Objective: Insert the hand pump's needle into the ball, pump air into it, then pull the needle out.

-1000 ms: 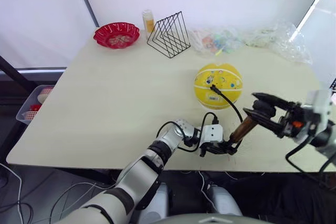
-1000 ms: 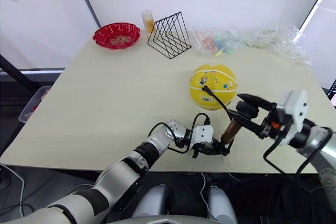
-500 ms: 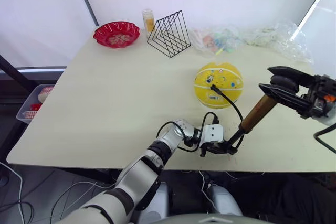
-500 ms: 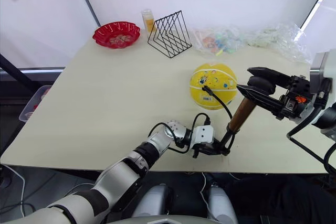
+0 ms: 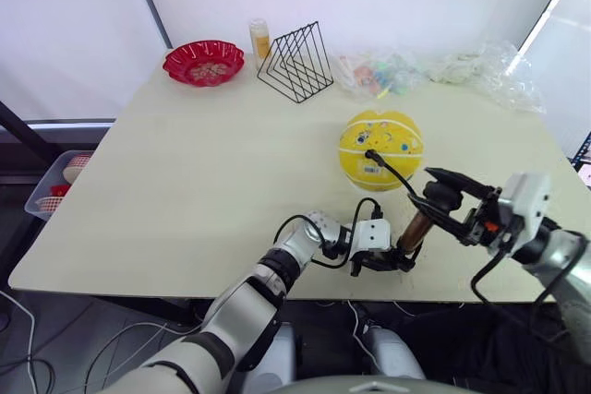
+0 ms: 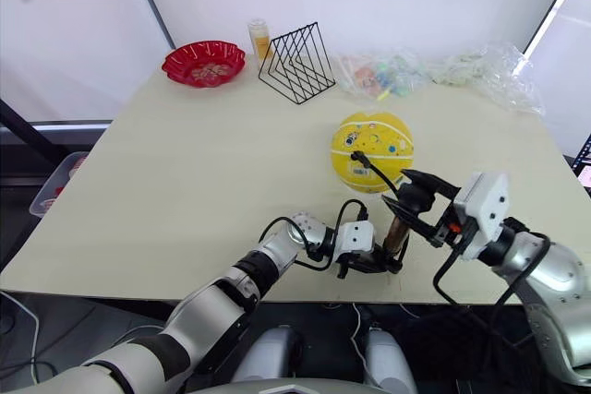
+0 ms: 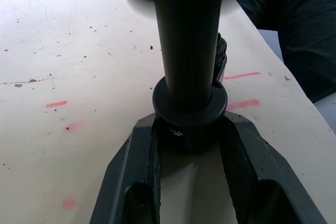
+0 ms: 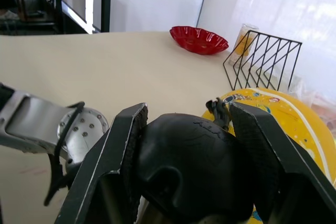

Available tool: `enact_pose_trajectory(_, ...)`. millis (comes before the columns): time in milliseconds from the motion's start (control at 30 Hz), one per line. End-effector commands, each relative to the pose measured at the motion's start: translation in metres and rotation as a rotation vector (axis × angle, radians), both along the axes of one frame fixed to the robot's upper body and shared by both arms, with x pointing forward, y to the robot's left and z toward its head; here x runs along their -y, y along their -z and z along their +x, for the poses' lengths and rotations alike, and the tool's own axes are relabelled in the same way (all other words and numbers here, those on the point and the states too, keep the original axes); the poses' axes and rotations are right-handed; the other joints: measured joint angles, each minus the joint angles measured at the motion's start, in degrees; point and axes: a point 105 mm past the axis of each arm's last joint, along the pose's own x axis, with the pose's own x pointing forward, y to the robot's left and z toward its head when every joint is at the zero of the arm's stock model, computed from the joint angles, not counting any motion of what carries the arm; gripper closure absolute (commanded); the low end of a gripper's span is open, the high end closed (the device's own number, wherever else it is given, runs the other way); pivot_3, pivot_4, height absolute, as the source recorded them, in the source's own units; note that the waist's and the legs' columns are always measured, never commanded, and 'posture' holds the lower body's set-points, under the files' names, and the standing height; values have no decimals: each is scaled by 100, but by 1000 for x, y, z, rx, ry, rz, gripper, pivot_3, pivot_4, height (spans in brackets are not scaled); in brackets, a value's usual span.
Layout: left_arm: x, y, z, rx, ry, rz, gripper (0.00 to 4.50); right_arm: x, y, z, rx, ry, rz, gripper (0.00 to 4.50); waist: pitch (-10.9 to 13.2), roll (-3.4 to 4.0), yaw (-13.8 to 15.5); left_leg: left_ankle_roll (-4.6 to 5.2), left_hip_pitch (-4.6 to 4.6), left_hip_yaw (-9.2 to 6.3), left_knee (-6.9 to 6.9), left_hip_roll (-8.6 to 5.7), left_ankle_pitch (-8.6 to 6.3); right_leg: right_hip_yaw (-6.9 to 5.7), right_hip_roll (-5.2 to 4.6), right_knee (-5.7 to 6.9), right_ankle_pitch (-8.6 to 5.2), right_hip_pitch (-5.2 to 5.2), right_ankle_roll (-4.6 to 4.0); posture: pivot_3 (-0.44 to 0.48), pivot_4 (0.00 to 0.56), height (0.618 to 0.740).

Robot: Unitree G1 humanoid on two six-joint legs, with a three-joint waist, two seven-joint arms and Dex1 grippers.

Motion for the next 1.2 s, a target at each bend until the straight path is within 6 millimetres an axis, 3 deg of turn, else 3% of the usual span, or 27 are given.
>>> enact_pose_trajectory(33,-28,38,-9,-95,-54,167,3403,4,40,4,-75,33,-69,2506,-3,4,-1,0,0,2,0,1,0,2,-1,0,0,0,0,0,150,740)
enact_pose_trajectory(267,-28,38,-8,-97,-58,168,3403,4,51,4,-77,31,-72,2548,-15,-1,-1,0,10,-1,1,1,0,3,0,5,1,7,-1,0,150,740)
enact_pose_trajectory(367,-31,40,-8,-137,-83,174,3403,14,3,8,39,20,-17,2550,-12,3,-3,0,10,0,1,2,0,4,0,5,1,8,-1,0,150,740)
enact_pose_trajectory(500,-32,41,-9,-150,-87,180,3403,17,-11,7,57,9,-4,2550,2,20,3,0,3,0,2,-1,0,10,0,4,1,6,-1,0,150,740)
enact_pose_trajectory(567,-34,43,-9,-166,-93,194,3403,20,-40,0,100,-33,-2,2550,5,24,6,0,2,-3,0,-1,0,8,5,5,0,6,-2,0,150,740)
enact_pose_trajectory(600,-35,43,-10,-167,-93,198,3403,21,-53,-4,117,-51,1,2550,32,61,5,0,-1,-4,1,-1,0,8,5,5,0,6,-2,0,150,740)
enact_pose_trajectory(700,-36,45,-11,-166,-89,203,3403,20,-77,-11,133,-77,20,2559,35,56,1,0,-3,5,2,-13,0,21,-1,4,2,5,1,0,150,740)
enact_pose_trajectory(867,-36,45,-12,-169,-88,207,3403,23,-101,-16,148,-79,29,2560,37,50,5,0,-9,-6,2,-4,0,8,1,4,0,4,-1,0,150,740)
enact_pose_trajectory(1200,-37,46,-11,-181,-93,218,3403,28,-126,-20,185,-66,36,2560,42,51,7,0,-13,-2,2,-4,0,11,-1,3,0,-1,-1,0,150,740)
